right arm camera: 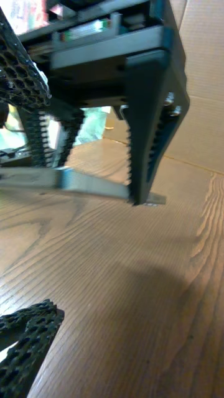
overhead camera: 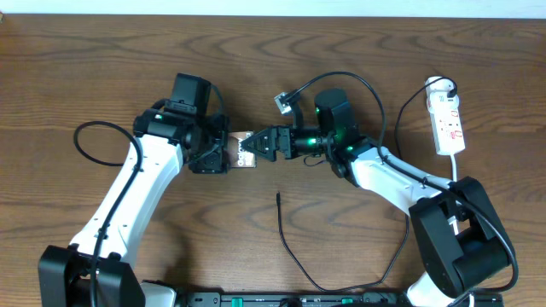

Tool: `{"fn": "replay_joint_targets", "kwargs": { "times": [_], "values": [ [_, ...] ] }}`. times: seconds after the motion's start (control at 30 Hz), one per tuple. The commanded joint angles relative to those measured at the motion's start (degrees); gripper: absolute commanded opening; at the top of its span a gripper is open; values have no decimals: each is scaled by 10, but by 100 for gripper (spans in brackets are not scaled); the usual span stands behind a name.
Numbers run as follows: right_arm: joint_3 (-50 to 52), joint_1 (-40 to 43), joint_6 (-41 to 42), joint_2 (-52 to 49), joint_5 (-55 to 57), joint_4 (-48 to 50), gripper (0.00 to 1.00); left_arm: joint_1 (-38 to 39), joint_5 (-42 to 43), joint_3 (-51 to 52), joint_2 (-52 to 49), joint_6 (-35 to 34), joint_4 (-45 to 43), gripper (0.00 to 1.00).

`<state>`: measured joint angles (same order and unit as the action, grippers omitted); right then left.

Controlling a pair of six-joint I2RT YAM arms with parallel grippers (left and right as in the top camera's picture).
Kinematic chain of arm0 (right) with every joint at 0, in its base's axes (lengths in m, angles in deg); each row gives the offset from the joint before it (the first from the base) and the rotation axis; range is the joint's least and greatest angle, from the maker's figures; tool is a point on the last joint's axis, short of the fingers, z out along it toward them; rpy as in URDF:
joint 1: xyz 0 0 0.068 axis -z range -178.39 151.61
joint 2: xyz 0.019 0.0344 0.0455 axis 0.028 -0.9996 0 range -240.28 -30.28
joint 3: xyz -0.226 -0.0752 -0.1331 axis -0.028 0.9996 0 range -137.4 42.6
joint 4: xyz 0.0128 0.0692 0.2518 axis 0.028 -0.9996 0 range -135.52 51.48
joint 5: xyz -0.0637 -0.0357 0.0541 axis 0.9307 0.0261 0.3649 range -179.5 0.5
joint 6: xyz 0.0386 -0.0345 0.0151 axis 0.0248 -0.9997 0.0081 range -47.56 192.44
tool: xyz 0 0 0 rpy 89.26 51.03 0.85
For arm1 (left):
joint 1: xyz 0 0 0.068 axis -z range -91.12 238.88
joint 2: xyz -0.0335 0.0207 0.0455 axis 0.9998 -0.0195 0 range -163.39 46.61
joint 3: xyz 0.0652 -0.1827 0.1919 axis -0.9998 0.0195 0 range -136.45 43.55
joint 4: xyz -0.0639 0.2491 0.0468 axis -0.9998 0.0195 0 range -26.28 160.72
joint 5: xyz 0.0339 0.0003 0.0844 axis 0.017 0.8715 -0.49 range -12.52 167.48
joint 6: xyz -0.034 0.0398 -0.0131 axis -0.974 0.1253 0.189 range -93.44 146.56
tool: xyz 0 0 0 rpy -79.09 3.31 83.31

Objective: Plug charger to phone and switch on socket
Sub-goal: 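Move the right gripper toward the held box's lower edge, then grasp the box's lower edge with the right gripper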

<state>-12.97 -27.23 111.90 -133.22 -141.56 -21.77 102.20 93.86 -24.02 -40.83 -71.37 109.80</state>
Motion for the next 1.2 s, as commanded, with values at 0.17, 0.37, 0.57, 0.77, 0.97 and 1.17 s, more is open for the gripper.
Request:
{"fn": "replay_joint_targets", "kwargs": {
  "times": [0.17, 0.37, 0.57, 0.77, 0.97, 1.17],
  "values": [
    [-8, -41, 53, -5, 68, 3, 99, 17, 8, -15, 13, -33, -3, 8],
    [-8, -57, 53, -5, 85, 2, 99, 24, 26, -15, 13, -33, -3, 8],
    [-8, -61, 53, -5, 85, 2, 86, 43, 22, -15, 13, -33, -3, 8],
    [-8, -61, 53, -5, 84, 2, 67, 43, 22, -15, 13, -33, -5, 7],
    [-8, -61, 53, -5, 84, 2, 51, 43, 22, -15, 13, -33, -5, 8],
    [-8, -61, 53, -5, 82, 2, 49, 43, 22, -15, 13, -33, -5, 7]
  ]
}}
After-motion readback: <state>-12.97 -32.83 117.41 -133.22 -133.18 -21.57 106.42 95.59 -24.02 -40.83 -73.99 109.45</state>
